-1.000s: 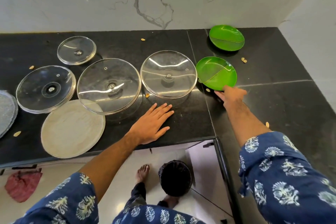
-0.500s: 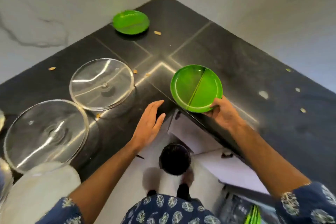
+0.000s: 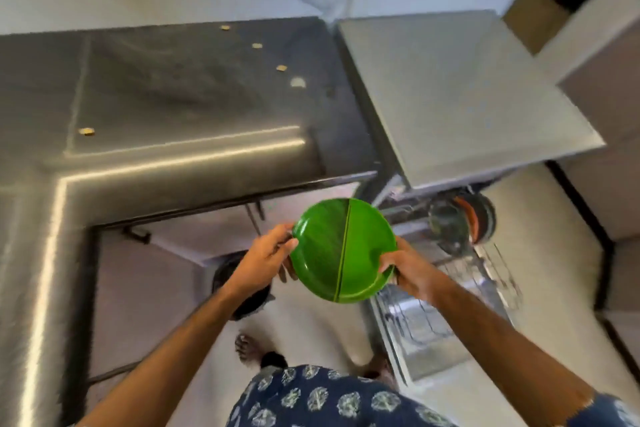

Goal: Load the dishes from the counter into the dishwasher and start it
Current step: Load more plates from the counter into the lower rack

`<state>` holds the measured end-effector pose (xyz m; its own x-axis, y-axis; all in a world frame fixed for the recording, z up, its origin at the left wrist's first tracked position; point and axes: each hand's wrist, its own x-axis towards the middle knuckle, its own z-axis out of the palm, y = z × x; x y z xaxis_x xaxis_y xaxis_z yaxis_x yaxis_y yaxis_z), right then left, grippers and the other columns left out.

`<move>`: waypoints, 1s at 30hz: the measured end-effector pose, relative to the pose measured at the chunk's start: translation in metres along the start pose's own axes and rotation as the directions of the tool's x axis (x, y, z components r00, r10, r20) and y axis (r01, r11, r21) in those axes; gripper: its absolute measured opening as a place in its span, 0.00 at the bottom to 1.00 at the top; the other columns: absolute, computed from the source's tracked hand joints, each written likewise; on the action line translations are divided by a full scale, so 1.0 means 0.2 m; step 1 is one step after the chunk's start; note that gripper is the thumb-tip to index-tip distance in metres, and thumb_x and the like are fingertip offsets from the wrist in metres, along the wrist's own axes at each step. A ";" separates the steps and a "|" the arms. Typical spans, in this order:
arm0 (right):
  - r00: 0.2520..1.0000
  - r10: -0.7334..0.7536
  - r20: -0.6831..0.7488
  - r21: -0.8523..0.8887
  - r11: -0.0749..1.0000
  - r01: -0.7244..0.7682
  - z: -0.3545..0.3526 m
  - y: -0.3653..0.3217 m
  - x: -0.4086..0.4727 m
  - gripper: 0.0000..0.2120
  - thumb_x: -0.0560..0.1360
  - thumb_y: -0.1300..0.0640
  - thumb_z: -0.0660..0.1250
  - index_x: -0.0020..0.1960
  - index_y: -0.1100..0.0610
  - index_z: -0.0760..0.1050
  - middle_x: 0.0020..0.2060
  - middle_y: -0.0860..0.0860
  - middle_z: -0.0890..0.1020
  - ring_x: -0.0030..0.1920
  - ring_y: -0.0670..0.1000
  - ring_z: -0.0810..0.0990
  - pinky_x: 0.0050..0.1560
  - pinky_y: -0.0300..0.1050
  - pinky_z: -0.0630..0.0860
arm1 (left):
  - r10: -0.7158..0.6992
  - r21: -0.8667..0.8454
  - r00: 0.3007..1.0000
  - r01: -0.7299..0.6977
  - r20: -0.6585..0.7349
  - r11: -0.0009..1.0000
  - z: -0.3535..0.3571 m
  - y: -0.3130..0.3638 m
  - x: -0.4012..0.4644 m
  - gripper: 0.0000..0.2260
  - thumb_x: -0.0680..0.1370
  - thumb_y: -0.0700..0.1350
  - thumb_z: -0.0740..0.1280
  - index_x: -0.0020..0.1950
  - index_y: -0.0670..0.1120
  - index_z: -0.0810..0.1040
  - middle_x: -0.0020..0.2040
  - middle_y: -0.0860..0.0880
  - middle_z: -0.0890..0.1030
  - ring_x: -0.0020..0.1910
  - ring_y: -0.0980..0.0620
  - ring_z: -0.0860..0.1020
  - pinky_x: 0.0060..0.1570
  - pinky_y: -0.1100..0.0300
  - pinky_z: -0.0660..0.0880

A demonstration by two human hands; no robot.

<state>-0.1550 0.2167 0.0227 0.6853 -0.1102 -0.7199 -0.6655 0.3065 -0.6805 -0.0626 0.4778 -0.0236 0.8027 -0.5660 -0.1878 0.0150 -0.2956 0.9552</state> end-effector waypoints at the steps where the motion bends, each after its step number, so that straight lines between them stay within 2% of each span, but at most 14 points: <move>1: 0.999 0.028 -0.020 -0.012 1.000 -0.028 -0.13 0.07 -0.03 0.29 0.54 0.70 0.64 0.56 0.63 0.77 0.41 0.58 0.84 0.38 0.57 0.83 0.35 0.46 0.80 | -0.031 0.025 0.996 0.029 0.079 0.999 0.13 -0.01 0.03 0.12 0.84 0.38 0.60 0.63 0.51 0.75 0.40 0.44 0.83 0.29 0.46 0.82 0.27 0.49 0.79; 4: 0.996 0.068 -0.050 0.014 0.998 -0.067 -0.57 0.30 -0.14 0.28 0.58 0.68 0.66 0.58 0.61 0.76 0.48 0.58 0.85 0.47 0.58 0.85 0.42 0.48 0.82 | -0.098 0.180 0.961 0.052 0.258 0.982 0.60 -0.02 0.13 0.14 0.84 0.38 0.61 0.66 0.53 0.72 0.42 0.45 0.84 0.30 0.46 0.83 0.29 0.52 0.80; 6: 0.992 0.081 -0.097 0.060 0.995 -0.075 -0.80 0.43 -0.18 0.27 0.59 0.68 0.65 0.58 0.62 0.75 0.45 0.57 0.86 0.44 0.56 0.85 0.42 0.47 0.82 | -0.149 0.228 0.931 0.074 0.334 0.971 0.86 -0.04 0.19 0.14 0.83 0.39 0.61 0.67 0.53 0.69 0.50 0.44 0.83 0.33 0.51 0.83 0.33 0.54 0.81; 8: 0.979 0.101 -0.175 0.096 0.992 -0.086 -1.04 0.56 -0.22 0.22 0.64 0.71 0.64 0.57 0.65 0.75 0.41 0.57 0.85 0.40 0.54 0.84 0.37 0.42 0.81 | -0.202 0.253 0.886 0.100 0.417 0.962 1.14 -0.06 0.25 0.16 0.83 0.42 0.63 0.69 0.52 0.68 0.57 0.47 0.80 0.43 0.52 0.83 0.44 0.54 0.81; 9: 0.970 0.111 -0.218 0.096 0.991 -0.092 -1.15 0.61 -0.22 0.20 0.68 0.74 0.62 0.59 0.65 0.74 0.43 0.58 0.83 0.40 0.54 0.82 0.37 0.43 0.80 | -0.224 0.283 0.866 0.101 0.447 0.954 1.26 -0.08 0.28 0.17 0.83 0.43 0.63 0.71 0.51 0.67 0.61 0.49 0.78 0.49 0.51 0.83 0.51 0.57 0.79; 11: 0.947 0.128 -0.295 0.060 0.991 -0.116 -1.33 0.70 -0.20 0.21 0.73 0.77 0.58 0.63 0.62 0.72 0.50 0.60 0.81 0.45 0.54 0.80 0.43 0.46 0.79 | -0.266 0.406 0.841 0.062 0.470 0.912 1.44 -0.11 0.33 0.19 0.83 0.43 0.63 0.74 0.49 0.67 0.66 0.53 0.75 0.56 0.54 0.79 0.58 0.67 0.73; 12: 0.939 0.128 -0.320 0.033 0.992 -0.124 -1.42 0.75 -0.16 0.23 0.74 0.76 0.58 0.64 0.59 0.72 0.52 0.59 0.81 0.47 0.55 0.80 0.47 0.49 0.79 | -0.278 0.469 0.835 0.026 0.475 0.883 1.53 -0.14 0.37 0.19 0.83 0.45 0.63 0.74 0.49 0.68 0.68 0.53 0.74 0.58 0.56 0.78 0.60 0.68 0.71; 15: 0.926 0.121 -0.357 -0.054 0.987 -0.150 -1.63 0.88 0.00 0.23 0.74 0.71 0.62 0.66 0.54 0.72 0.52 0.56 0.81 0.54 0.57 0.80 0.58 0.58 0.78 | -0.323 0.620 0.808 -0.066 0.492 0.781 1.71 -0.24 0.47 0.17 0.83 0.49 0.62 0.72 0.52 0.70 0.70 0.53 0.73 0.65 0.56 0.75 0.65 0.60 0.69; 18: 0.918 0.130 -0.374 -0.094 0.980 -0.177 -1.76 0.98 0.21 0.21 0.74 0.69 0.62 0.64 0.54 0.73 0.52 0.57 0.81 0.54 0.59 0.80 0.55 0.57 0.78 | -0.359 0.667 0.799 -0.070 0.482 0.742 1.84 -0.40 0.60 0.16 0.83 0.47 0.63 0.71 0.50 0.72 0.68 0.51 0.75 0.67 0.53 0.73 0.66 0.58 0.68; 20: 0.915 0.112 -0.387 -0.129 0.976 -0.175 -1.83 1.06 0.38 0.18 0.74 0.68 0.62 0.61 0.53 0.73 0.51 0.57 0.81 0.50 0.56 0.80 0.51 0.54 0.79 | -0.377 0.631 0.794 -0.010 0.476 0.775 1.92 -0.55 0.70 0.15 0.83 0.46 0.64 0.69 0.48 0.74 0.67 0.50 0.76 0.65 0.52 0.75 0.66 0.58 0.70; 22: 0.918 0.065 -0.391 -0.202 0.967 -0.155 -1.87 1.12 0.55 0.15 0.76 0.67 0.60 0.57 0.51 0.72 0.49 0.57 0.80 0.46 0.54 0.79 0.50 0.53 0.79 | -0.397 0.528 0.805 0.126 0.441 0.840 1.98 -0.68 0.80 0.14 0.83 0.45 0.64 0.68 0.49 0.74 0.64 0.50 0.78 0.61 0.54 0.77 0.64 0.56 0.72; 25: 0.918 -0.037 -0.396 -0.370 0.921 -0.123 -1.91 1.21 0.80 0.14 0.78 0.63 0.57 0.60 0.50 0.71 0.48 0.58 0.82 0.45 0.57 0.82 0.48 0.55 0.81 | -0.446 0.361 0.803 0.310 0.396 0.879 2.13 -0.83 1.01 0.12 0.83 0.46 0.63 0.67 0.54 0.71 0.65 0.50 0.76 0.58 0.54 0.78 0.55 0.55 0.73; 28: 0.910 -0.172 -0.377 -0.537 0.841 -0.063 -1.91 1.21 1.00 0.17 0.76 0.57 0.57 0.64 0.48 0.69 0.49 0.59 0.83 0.46 0.60 0.83 0.48 0.59 0.81 | -0.520 0.164 0.792 0.494 0.321 0.854 2.28 -0.88 1.23 0.17 0.84 0.48 0.58 0.73 0.48 0.64 0.66 0.47 0.72 0.59 0.46 0.77 0.48 0.55 0.73; 30: 0.907 -0.248 -0.341 -0.594 0.805 -0.004 -1.90 1.18 1.13 0.17 0.76 0.56 0.58 0.63 0.46 0.68 0.49 0.58 0.83 0.47 0.60 0.83 0.47 0.58 0.80 | -0.577 0.051 0.777 0.585 0.253 0.809 2.34 -0.90 1.38 0.19 0.85 0.50 0.55 0.74 0.46 0.62 0.67 0.46 0.71 0.62 0.40 0.77 0.50 0.51 0.75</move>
<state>-0.2697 -0.0943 -0.3530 0.6855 -0.4983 -0.5308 -0.7135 -0.3144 -0.6261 -0.1228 0.0157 -0.3541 0.4640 -0.4633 -0.7550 0.4517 -0.6094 0.6516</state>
